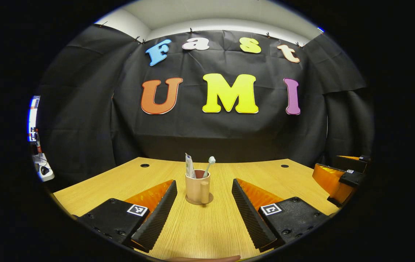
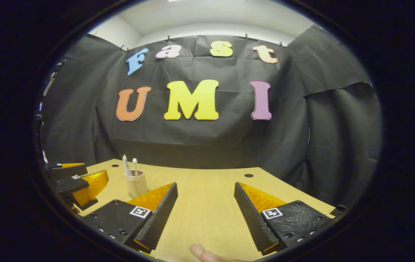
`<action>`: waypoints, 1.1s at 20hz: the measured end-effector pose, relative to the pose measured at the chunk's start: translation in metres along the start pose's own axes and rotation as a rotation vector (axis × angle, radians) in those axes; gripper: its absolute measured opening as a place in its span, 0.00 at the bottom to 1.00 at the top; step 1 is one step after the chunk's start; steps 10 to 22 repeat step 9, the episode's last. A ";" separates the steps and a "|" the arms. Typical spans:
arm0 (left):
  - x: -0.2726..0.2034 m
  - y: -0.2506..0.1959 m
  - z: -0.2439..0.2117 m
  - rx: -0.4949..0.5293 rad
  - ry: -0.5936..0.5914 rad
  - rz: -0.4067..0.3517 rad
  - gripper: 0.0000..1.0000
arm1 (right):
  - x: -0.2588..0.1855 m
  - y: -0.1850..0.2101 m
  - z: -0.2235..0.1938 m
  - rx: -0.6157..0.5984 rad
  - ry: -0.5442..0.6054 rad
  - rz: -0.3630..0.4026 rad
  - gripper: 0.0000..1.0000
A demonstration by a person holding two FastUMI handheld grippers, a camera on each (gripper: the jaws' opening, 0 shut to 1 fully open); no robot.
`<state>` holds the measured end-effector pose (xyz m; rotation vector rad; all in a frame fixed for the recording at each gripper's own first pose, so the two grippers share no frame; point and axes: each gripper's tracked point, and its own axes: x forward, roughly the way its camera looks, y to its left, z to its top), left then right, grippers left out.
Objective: Put the toothbrush and toothpaste on the desktop into the cup, then pick up the cup and place it on the coaster on the desktop.
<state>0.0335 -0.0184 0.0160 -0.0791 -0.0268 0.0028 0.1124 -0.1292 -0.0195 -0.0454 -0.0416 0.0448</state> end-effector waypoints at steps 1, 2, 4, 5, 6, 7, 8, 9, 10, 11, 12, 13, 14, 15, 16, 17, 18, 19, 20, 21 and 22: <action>0.000 0.000 0.000 0.000 0.001 0.001 0.96 | 0.000 0.000 0.000 0.000 0.000 -0.001 0.95; 0.000 0.000 0.000 0.001 0.000 0.003 0.96 | -0.001 -0.001 0.001 0.000 -0.002 -0.001 0.97; -0.001 0.001 -0.001 0.002 0.004 0.003 0.96 | -0.002 0.000 0.002 0.005 -0.006 0.000 0.95; 0.000 0.001 -0.002 -0.001 0.006 0.002 0.96 | -0.001 0.000 0.001 0.009 -0.004 -0.001 0.98; 0.000 0.000 -0.003 -0.002 0.009 0.000 0.96 | -0.002 0.000 0.000 0.011 -0.003 0.002 0.95; -0.001 0.000 -0.003 -0.003 0.011 -0.001 0.96 | -0.002 0.000 0.000 0.013 -0.003 0.003 0.95; -0.001 0.000 -0.003 -0.002 0.010 0.000 0.96 | -0.002 -0.001 0.000 0.012 -0.004 0.000 0.95; -0.002 0.000 -0.004 -0.001 0.011 0.001 0.96 | -0.001 -0.002 -0.001 0.011 -0.003 -0.001 0.98; -0.002 0.000 -0.004 -0.001 0.011 0.001 0.96 | -0.001 -0.002 -0.001 0.011 -0.003 -0.001 0.98; -0.002 0.000 -0.004 -0.001 0.011 0.001 0.96 | -0.001 -0.002 -0.001 0.011 -0.003 -0.001 0.98; -0.002 0.000 -0.004 -0.001 0.011 0.001 0.96 | -0.001 -0.002 -0.001 0.011 -0.003 -0.001 0.98; -0.002 0.000 -0.004 -0.001 0.011 0.001 0.96 | -0.001 -0.002 -0.001 0.011 -0.003 -0.001 0.98; -0.002 0.000 -0.004 -0.001 0.011 0.001 0.96 | -0.001 -0.002 -0.001 0.011 -0.003 -0.001 0.98; -0.002 0.000 -0.004 -0.001 0.011 0.001 0.96 | -0.001 -0.002 -0.001 0.011 -0.003 -0.001 0.98; -0.002 0.000 -0.004 -0.001 0.011 0.001 0.96 | -0.001 -0.002 -0.001 0.011 -0.003 -0.001 0.98; -0.002 0.000 -0.004 -0.001 0.011 0.001 0.96 | -0.001 -0.002 -0.001 0.011 -0.003 -0.001 0.98; -0.002 0.000 -0.004 -0.001 0.011 0.001 0.96 | -0.001 -0.002 -0.001 0.011 -0.003 -0.001 0.98; -0.002 0.000 -0.004 -0.001 0.011 0.001 0.96 | -0.001 -0.002 -0.001 0.011 -0.003 -0.001 0.98; -0.002 0.000 -0.004 -0.001 0.011 0.001 0.96 | -0.001 -0.002 -0.001 0.011 -0.003 -0.001 0.98; -0.002 0.000 -0.004 -0.001 0.011 0.001 0.96 | -0.001 -0.002 -0.001 0.011 -0.003 -0.001 0.98; -0.002 0.000 -0.004 -0.001 0.011 0.001 0.96 | -0.001 -0.002 -0.001 0.011 -0.003 -0.001 0.98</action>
